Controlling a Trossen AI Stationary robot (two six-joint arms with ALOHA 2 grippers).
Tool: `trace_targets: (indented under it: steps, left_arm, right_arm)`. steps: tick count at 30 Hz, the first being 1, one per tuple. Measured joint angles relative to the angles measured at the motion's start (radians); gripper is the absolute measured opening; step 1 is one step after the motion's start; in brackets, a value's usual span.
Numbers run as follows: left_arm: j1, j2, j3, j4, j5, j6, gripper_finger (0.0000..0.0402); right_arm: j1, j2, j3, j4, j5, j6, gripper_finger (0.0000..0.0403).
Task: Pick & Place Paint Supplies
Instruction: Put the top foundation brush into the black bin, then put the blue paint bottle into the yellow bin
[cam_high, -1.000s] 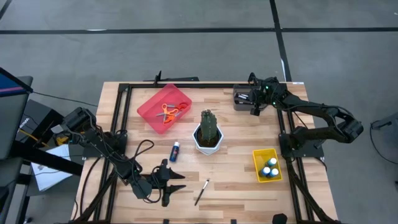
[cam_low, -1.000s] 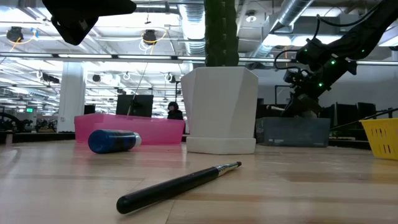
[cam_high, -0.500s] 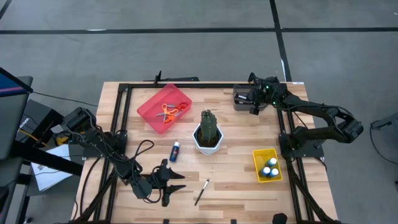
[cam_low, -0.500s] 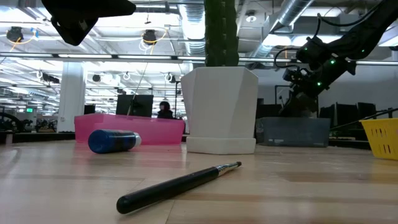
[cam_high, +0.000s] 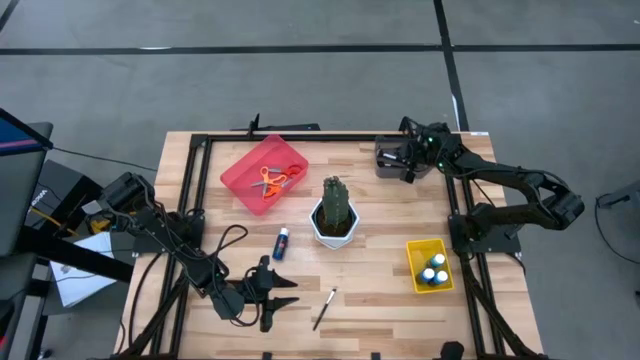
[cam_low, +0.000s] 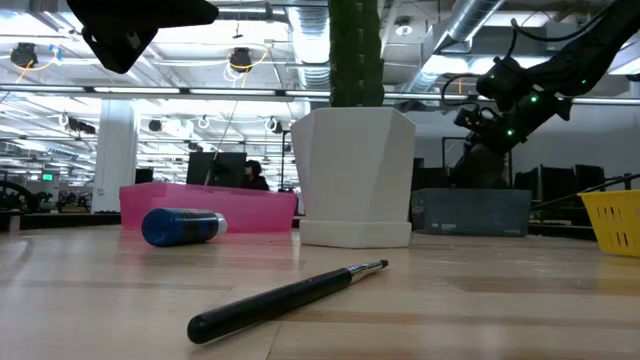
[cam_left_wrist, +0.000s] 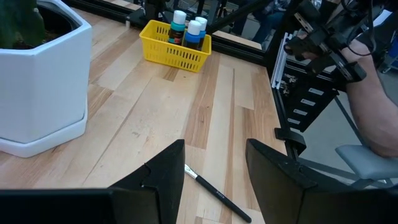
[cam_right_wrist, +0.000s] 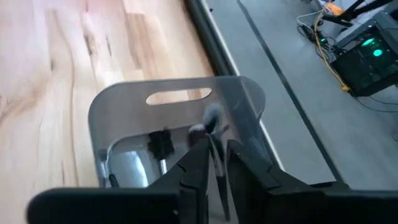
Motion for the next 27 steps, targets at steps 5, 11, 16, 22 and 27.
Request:
trace_targets:
  steps: [5,11,16,22,27]
  left_arm:
    - [0.000,0.000,0.000,0.000,0.000,0.000,0.0164]
    - [0.000,0.000,0.000,0.000,0.000,0.000,0.0164]
    - [0.000,0.000,0.000,0.000,0.000,0.000,0.0164]
    - [0.000,0.000,0.000,0.000,0.000,0.000,0.0164]
    - [0.000,0.000,0.000,0.000,0.000,0.001,0.0164]
  right_arm:
    - [-0.002,0.000,0.000,0.041,0.011,0.042,0.0085]
    - [-0.002,0.000,0.000,0.038,0.030,0.061,0.0127]
    - [-0.002,0.000,0.000,0.038,0.033,0.061,0.0155]
    - [-0.002,-0.001,0.000,0.052,0.054,0.066,0.0168]
    - [0.000,-0.015,0.000,0.052,0.055,0.068,0.0163]
